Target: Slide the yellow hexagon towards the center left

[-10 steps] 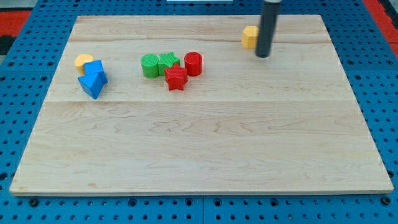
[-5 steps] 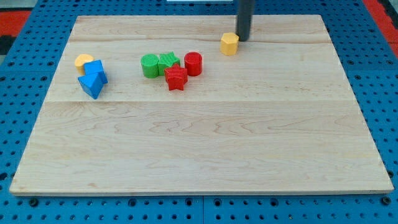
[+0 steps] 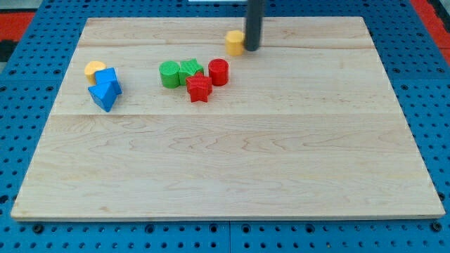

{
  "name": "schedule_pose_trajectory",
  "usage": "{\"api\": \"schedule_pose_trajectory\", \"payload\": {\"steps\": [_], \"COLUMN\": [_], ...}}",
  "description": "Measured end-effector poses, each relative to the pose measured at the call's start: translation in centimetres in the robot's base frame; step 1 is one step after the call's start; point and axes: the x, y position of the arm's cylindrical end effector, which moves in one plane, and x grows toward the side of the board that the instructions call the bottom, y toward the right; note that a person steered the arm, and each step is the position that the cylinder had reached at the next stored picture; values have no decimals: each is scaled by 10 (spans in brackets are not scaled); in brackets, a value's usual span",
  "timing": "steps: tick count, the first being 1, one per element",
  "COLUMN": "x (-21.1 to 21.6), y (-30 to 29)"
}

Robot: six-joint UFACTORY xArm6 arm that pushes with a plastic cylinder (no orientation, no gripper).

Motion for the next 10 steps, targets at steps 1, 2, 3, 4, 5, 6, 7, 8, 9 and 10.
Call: {"api": "schedule_pose_trajectory", "payload": {"steps": [1, 2, 3, 4, 5, 6, 7, 8, 9, 10], "x": [-6, -9, -27, -43, -40, -32, -23, -2, 10, 10], "y": [-26, -8, -10, -16, -79, -104, -51, -51, -88, -119]}}
